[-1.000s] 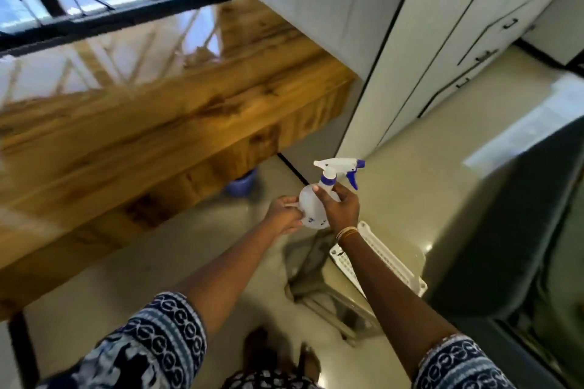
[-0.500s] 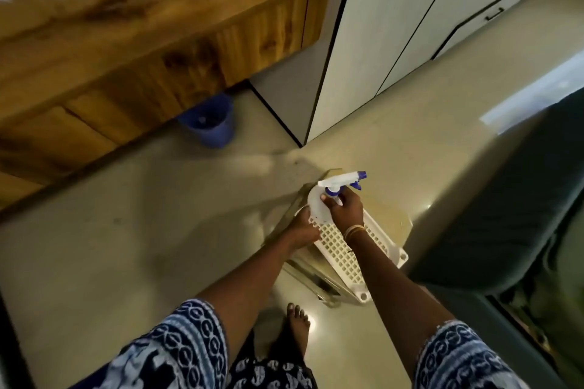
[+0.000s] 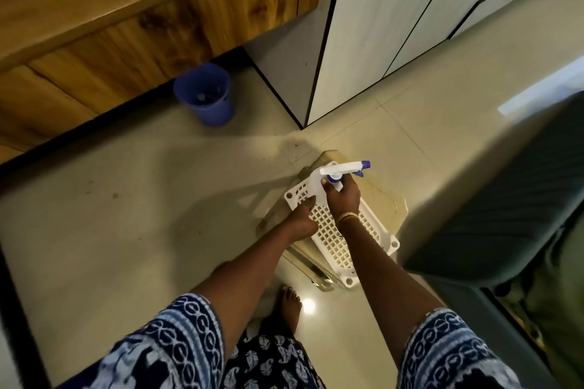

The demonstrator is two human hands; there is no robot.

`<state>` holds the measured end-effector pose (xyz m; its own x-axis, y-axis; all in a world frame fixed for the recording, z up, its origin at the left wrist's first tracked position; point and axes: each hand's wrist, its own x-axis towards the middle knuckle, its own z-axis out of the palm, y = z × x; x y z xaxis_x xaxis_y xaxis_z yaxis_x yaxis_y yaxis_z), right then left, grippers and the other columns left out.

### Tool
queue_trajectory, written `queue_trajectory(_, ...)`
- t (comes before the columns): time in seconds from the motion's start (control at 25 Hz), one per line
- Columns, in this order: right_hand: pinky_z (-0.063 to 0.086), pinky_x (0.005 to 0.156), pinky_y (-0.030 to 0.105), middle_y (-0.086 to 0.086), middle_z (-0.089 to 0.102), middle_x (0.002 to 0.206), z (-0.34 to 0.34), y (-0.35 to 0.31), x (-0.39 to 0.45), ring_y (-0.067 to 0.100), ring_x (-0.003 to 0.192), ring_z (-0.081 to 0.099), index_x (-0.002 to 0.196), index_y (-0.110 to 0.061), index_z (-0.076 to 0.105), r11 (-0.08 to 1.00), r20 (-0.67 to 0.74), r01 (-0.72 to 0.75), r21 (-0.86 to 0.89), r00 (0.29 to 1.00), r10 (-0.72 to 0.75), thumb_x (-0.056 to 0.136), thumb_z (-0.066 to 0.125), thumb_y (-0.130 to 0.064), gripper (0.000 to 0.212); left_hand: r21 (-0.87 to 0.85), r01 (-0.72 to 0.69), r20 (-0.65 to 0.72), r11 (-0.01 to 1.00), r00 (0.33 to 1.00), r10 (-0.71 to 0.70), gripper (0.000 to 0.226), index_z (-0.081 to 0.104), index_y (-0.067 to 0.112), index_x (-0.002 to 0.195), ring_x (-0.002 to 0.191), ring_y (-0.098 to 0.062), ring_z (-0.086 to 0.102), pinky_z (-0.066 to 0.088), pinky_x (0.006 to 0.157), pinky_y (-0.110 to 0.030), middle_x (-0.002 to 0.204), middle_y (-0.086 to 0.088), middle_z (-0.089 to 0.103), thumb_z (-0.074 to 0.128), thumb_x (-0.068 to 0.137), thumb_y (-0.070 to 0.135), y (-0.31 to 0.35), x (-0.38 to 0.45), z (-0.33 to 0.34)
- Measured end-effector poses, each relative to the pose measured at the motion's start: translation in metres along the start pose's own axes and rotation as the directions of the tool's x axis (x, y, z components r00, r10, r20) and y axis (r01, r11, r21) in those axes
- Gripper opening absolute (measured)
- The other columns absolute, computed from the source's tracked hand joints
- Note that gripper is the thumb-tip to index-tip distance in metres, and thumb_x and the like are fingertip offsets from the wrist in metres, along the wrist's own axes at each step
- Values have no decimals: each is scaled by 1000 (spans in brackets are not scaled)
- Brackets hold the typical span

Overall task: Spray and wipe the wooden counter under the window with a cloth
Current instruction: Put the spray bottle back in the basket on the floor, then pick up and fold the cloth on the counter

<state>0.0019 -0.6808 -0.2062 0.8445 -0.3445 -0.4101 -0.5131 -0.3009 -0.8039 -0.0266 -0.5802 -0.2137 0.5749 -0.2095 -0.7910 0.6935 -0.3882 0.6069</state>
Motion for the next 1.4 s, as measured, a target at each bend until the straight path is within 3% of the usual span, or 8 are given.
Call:
queue_trajectory(0.24,47,83,33,12,68,109,-4,32,5,31,105,62,116,-4,64,997,95,-44,-70,994,51,87,65,-7,29,-26,22,-6,999,1000,-22,79,16,13,152,137,-23,37,39,106,-30,152,-9,32,41,84,-17,-16,1,7)
queue_trajectory(0.4,46,94,37,14,64,123,0,33,-2,30,114,58,126,-6,59,993,121,-44,-110,991,57,87,63,-3,40,-33,6,-25,999,1000,-7,73,14,14,152,138,-23,35,39,99,-24,153,-6,31,40,89,-13,-26,-15,3)
queue_trajectory(0.52,44,96,39,17,59,128,-1,15,-14,35,118,55,129,-3,52,961,125,-158,-227,974,190,87,63,-4,44,-17,-7,-89,1000,996,5,75,15,19,153,138,-23,36,46,90,-25,157,-4,27,42,89,-9,-35,-32,-13)
queue_trajectory(0.64,43,92,31,16,53,133,5,-2,-44,31,122,52,135,-3,46,914,246,-246,-324,910,333,91,61,-12,48,-21,-12,-115,1000,993,9,79,16,19,153,138,-23,37,46,99,-33,158,-4,23,47,85,-8,-46,-66,-36)
queue_trajectory(0.88,49,91,32,12,70,110,94,-68,-122,24,97,63,112,-13,70,951,403,13,-308,907,118,82,64,-9,31,-27,-29,-332,999,943,19,65,32,8,147,135,-26,41,39,107,-35,149,-12,39,57,87,3,-73,-154,-131)
queue_trajectory(1.0,52,74,31,9,73,82,161,-117,-174,22,76,64,86,-21,73,988,499,43,-148,866,37,70,53,-8,28,-58,-38,-496,998,868,4,45,49,5,133,100,-29,60,51,75,-31,129,-21,57,54,88,3,-100,-210,-205)
queue_trajectory(1.12,44,59,23,8,68,69,224,-168,-233,17,60,61,80,-19,70,990,574,129,-58,815,-72,79,46,-5,27,-77,-63,-595,995,804,4,35,59,5,123,69,-20,51,36,43,-16,111,-26,64,49,89,0,-130,-271,-273)
queue_trajectory(1.4,43,46,19,11,68,72,372,-271,-378,16,55,60,85,-10,69,953,688,295,68,678,-259,88,47,-1,24,-243,-168,-777,956,623,-88,26,62,2,114,63,-16,52,35,37,-15,93,-13,60,50,90,2,-212,-403,-424)
